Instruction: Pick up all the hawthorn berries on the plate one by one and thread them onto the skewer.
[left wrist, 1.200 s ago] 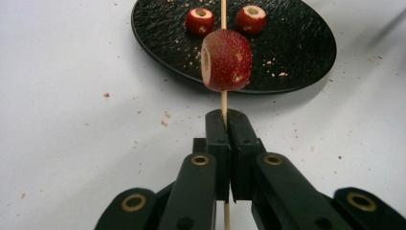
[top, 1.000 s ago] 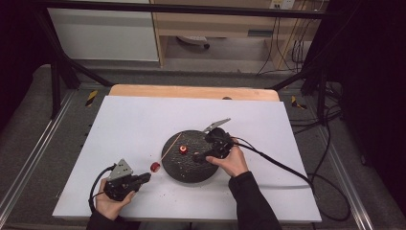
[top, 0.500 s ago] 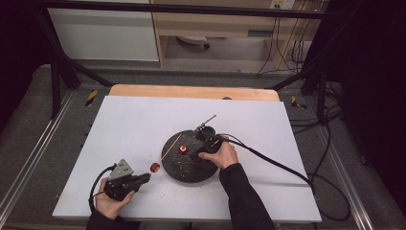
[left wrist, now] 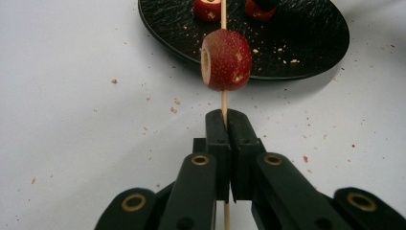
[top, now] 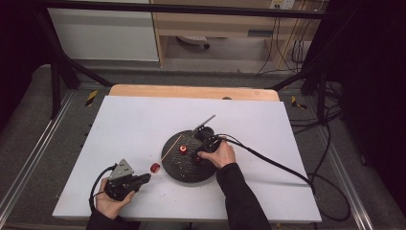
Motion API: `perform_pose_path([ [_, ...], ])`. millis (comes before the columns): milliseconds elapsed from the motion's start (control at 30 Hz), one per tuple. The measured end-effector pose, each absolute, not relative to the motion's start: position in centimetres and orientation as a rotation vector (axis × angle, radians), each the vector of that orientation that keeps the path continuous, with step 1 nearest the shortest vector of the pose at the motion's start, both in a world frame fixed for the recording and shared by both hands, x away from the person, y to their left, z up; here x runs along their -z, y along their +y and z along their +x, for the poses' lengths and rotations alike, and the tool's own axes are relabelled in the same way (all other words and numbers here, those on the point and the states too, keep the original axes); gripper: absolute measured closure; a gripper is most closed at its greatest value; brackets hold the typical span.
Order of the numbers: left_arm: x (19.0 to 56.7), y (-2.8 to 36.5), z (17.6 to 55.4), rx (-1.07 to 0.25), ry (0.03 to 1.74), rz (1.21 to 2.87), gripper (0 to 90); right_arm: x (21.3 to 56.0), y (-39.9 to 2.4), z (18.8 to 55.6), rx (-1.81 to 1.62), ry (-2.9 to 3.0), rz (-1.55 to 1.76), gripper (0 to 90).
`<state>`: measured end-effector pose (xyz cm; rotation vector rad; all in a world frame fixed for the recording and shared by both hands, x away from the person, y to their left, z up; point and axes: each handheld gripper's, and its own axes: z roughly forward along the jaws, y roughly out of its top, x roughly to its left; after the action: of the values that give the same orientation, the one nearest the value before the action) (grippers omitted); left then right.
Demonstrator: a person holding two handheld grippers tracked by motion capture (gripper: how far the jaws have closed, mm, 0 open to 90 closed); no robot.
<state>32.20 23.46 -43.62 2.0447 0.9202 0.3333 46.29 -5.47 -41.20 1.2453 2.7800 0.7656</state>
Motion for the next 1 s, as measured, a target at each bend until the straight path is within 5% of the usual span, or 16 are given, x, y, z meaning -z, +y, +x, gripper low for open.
perform_pose_path([
  [1000, 43.6, 23.2, 32.1, -0.335, 0.910, 2.048, 88.1, 39.2, -6.3, 45.6, -0.787, 2.772, 1.315, 61.5],
])
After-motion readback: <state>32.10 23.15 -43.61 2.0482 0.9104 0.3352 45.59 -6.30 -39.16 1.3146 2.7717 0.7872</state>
